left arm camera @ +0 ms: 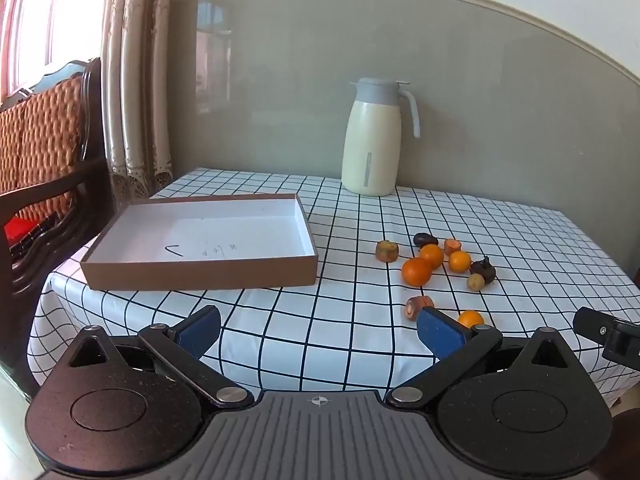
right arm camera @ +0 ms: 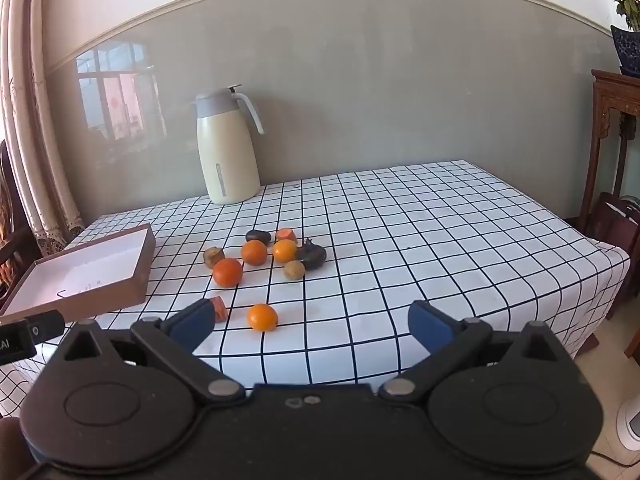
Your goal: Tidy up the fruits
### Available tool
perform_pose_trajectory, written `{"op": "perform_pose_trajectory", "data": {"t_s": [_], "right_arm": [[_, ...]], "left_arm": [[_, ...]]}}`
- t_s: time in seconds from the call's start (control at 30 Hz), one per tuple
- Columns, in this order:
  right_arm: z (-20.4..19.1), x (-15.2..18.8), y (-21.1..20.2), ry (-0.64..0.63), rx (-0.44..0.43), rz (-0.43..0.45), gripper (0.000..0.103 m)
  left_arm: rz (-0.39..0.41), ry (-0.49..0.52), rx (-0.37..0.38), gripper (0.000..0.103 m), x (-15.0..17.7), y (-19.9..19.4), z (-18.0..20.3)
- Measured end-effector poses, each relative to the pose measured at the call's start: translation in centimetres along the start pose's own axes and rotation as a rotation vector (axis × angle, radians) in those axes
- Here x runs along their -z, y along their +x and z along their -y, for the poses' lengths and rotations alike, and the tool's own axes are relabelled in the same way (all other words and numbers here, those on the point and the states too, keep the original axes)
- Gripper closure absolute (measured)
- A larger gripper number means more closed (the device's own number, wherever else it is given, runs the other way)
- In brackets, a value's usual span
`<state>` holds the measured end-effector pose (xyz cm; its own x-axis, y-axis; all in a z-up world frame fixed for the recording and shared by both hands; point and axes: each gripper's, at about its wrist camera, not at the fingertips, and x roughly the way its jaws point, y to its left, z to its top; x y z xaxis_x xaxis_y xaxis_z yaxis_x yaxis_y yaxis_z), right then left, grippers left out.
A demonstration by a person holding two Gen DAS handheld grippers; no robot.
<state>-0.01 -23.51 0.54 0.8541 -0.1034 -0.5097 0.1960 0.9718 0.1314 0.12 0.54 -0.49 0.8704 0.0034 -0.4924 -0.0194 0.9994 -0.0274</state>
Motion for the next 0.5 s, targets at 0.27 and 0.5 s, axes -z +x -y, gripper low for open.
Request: {"op": "perform_pose_trajectory", "data": {"t_s": [0.27,0.5], "right_arm": [[-0.62,0.03,-0.15,-0.018,0.008,0.001,0.006],[-0.82,-0.1,-0.15,-0.021,0.005,0.003,0.006]], "left_arm": [[0.005,-0.001,0.001,0.0,-0.18,-0.33,-0.3],[0.004,-0.003,-0.006,0.0,-0.27,-0.22,-0.4]]}}
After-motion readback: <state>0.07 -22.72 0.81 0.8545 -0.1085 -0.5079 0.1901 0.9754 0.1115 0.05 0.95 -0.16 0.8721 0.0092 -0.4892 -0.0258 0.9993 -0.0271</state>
